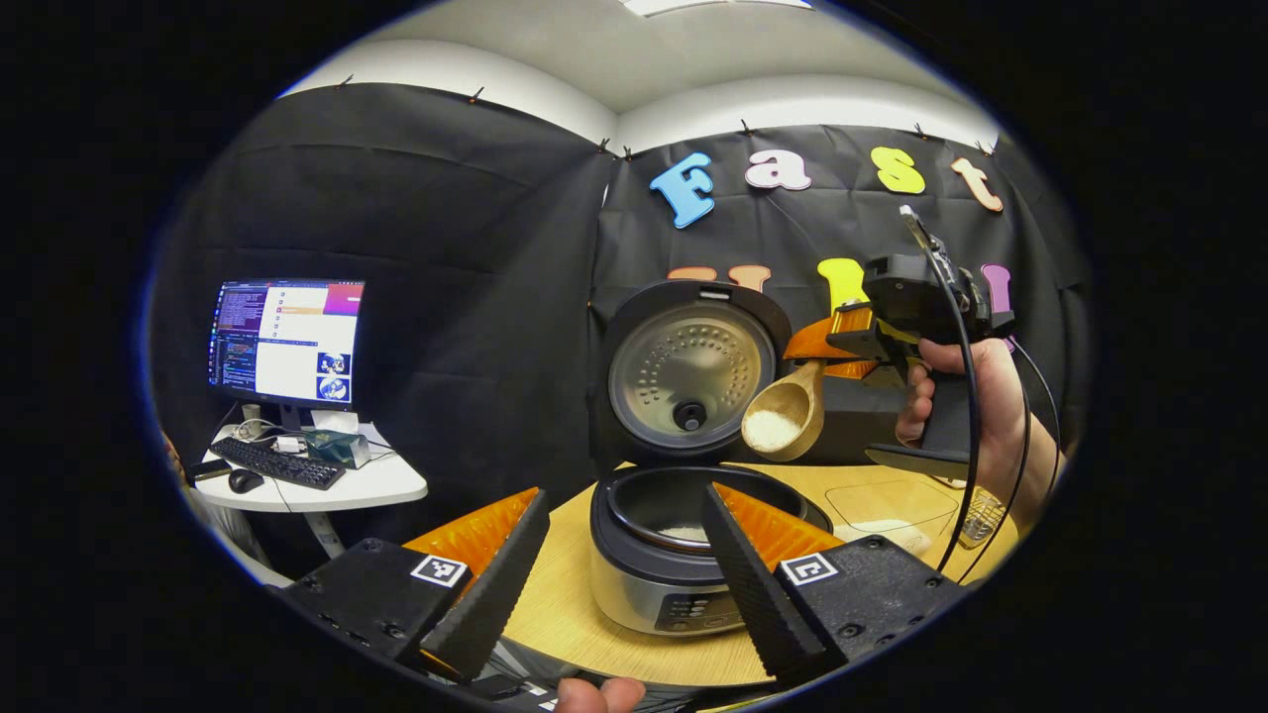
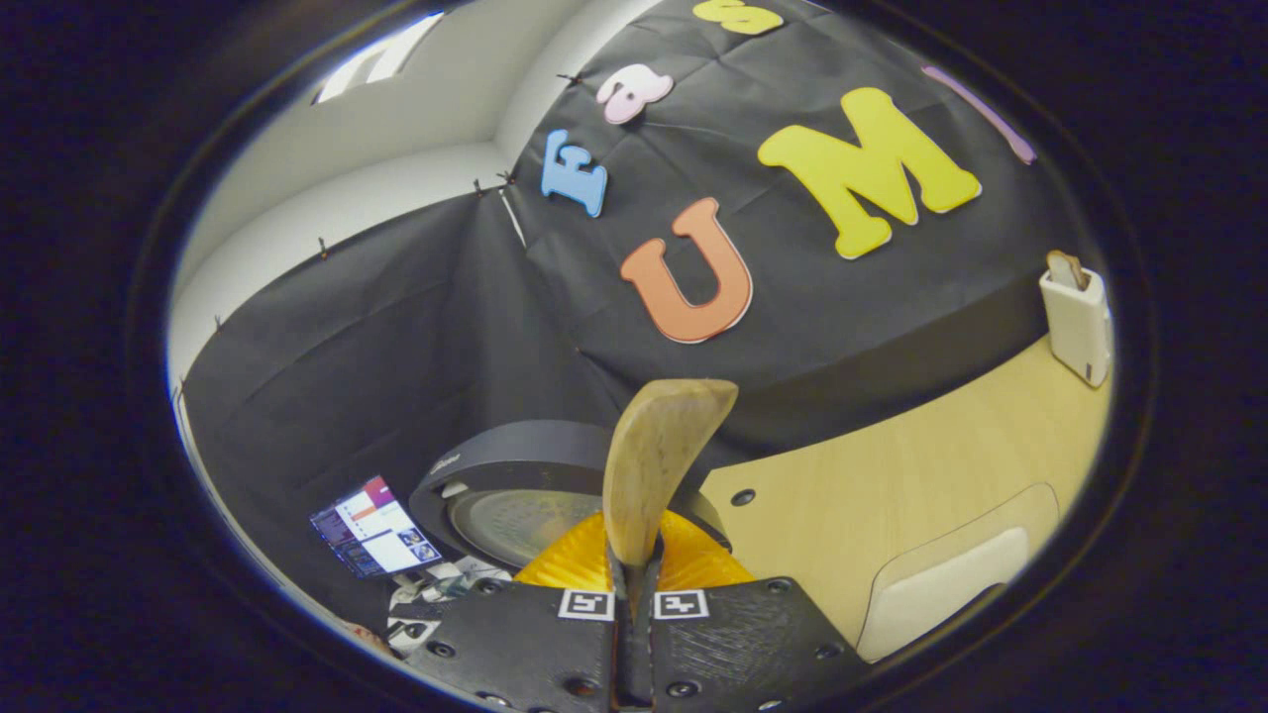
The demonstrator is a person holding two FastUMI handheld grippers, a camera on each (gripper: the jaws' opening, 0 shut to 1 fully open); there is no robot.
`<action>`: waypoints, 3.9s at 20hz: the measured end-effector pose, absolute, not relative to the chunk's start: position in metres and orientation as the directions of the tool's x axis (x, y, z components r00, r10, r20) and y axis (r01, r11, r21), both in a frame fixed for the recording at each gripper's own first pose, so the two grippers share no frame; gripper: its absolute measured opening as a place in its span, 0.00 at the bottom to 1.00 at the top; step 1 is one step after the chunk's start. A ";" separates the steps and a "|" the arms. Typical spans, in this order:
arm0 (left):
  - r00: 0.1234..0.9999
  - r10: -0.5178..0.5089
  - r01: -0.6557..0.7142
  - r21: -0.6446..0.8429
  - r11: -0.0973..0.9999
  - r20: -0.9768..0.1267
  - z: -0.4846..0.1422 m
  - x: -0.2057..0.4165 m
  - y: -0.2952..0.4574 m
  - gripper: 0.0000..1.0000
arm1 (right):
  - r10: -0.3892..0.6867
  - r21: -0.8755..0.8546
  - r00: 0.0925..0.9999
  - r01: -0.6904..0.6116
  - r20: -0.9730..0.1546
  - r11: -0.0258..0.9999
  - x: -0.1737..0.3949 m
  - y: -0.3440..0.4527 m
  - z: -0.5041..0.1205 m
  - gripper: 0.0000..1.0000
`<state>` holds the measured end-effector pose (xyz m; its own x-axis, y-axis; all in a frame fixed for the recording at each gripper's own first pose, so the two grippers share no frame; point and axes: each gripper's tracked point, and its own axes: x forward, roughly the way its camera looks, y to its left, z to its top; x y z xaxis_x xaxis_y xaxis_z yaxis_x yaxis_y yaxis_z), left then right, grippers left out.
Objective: Close the left gripper, press the button to open the rice cooker; take a wooden spoon from the chopstick holder with the right hand, scoop a spoonful of rice and pour it into the rice cooker, then put the wooden spoon back into the chopstick holder.
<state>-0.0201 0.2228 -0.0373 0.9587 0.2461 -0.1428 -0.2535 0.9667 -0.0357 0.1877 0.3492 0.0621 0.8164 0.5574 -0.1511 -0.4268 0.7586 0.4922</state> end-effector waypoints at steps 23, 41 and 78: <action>0.963 0.234 -0.242 -0.046 0.969 -0.133 -0.028 -0.025 0.218 0.99 | 0.531 -0.218 0.836 -0.549 -0.138 0.807 0.161 0.410 0.063 0.00; 0.988 0.108 -0.114 -0.050 0.992 -0.111 -0.016 -0.015 0.150 0.98 | 0.524 0.259 0.850 -0.494 -0.055 0.830 0.126 0.265 0.117 0.00; 0.993 0.046 -0.045 0.010 0.999 -0.112 -0.022 -0.005 0.102 0.99 | -0.062 0.233 0.970 0.118 -0.237 0.965 0.153 -0.112 -0.079 0.00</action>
